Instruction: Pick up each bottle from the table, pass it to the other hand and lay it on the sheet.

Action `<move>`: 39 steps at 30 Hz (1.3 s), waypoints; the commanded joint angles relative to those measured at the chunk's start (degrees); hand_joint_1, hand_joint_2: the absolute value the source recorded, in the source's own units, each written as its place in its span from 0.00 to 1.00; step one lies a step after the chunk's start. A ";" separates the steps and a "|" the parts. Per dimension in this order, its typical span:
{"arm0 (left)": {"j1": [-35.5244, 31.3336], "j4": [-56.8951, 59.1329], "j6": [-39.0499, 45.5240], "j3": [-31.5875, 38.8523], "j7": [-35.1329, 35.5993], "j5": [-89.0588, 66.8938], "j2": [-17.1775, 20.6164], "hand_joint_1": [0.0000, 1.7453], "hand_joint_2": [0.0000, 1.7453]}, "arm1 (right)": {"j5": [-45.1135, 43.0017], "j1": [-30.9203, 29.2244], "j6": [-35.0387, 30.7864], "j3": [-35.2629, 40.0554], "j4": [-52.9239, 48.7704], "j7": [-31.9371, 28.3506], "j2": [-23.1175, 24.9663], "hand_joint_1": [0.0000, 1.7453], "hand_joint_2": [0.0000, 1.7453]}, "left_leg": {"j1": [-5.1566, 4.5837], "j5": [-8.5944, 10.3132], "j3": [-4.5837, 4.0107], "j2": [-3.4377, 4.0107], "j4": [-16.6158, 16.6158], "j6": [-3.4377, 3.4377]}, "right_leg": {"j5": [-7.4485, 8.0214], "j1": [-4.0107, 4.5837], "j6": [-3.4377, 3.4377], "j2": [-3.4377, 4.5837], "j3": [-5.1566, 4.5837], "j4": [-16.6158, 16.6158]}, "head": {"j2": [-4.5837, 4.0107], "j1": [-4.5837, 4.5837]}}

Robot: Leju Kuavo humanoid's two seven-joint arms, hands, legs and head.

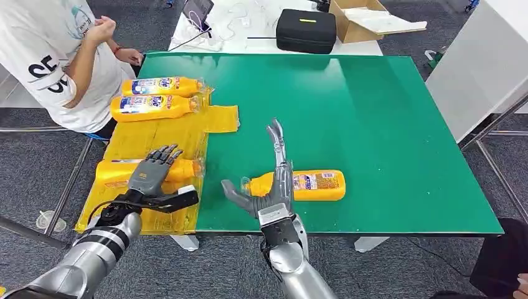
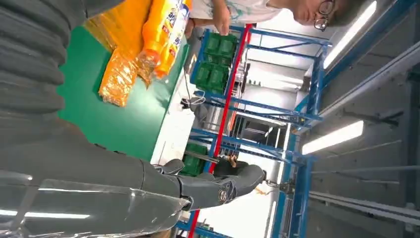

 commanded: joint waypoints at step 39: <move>-2.08 -0.24 -14.92 4.18 -3.70 10.22 0.08 0.00 0.00 | -0.09 -1.11 -0.82 -2.15 3.86 -0.18 -0.22 0.00 1.00 | 0.01 -0.05 0.43 0.05 -0.04 0.07 | -0.06 0.05 -0.08 -0.02 0.45 -0.05 | -0.02 0.00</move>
